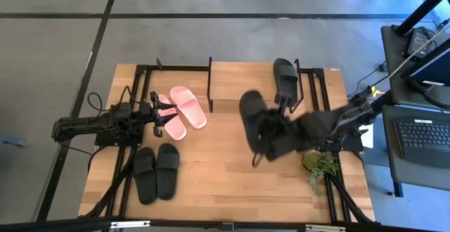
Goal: Pick and place slides into the shelf
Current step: Put the black slide on the shelf
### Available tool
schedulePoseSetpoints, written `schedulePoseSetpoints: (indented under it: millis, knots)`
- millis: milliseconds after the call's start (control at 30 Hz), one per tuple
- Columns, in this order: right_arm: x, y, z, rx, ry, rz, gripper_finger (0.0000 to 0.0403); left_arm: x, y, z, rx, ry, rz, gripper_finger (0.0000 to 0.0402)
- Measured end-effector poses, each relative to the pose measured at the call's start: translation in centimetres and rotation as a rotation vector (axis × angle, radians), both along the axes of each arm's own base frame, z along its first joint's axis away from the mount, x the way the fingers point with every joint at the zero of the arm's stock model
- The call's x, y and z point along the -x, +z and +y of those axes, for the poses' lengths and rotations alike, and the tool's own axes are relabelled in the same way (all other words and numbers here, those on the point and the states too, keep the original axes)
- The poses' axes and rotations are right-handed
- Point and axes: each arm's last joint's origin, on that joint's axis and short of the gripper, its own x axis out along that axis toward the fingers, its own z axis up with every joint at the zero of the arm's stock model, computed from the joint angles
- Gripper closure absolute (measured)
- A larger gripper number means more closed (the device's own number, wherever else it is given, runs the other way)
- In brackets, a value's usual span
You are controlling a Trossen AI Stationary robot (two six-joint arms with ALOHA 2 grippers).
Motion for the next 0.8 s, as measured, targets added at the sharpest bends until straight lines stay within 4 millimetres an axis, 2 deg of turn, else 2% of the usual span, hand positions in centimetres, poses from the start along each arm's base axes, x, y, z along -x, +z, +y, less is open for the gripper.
schedulePoseSetpoints:
  millis: [133,300,533,800]
  knots:
    - [0.7,0.4,-4.1,0.065,-0.085,0.040,0.0392,0.0,0.0,0.0,0.000,0.000,0.001,0.0246]
    - [1.3,-0.4,-8.6,0.093,-0.168,0.096,0.0392,0.0,0.0,0.0,-0.001,0.000,0.001,0.0246]
    - [1.4,-3.4,-13.6,0.092,-0.182,0.178,0.0392,0.0,0.0,0.0,-0.024,0.002,0.009,0.0246]
    - [0.0,-6.6,-17.8,0.098,-0.109,0.184,0.0392,0.0,-0.1,0.0,-0.025,0.003,0.012,0.0246]
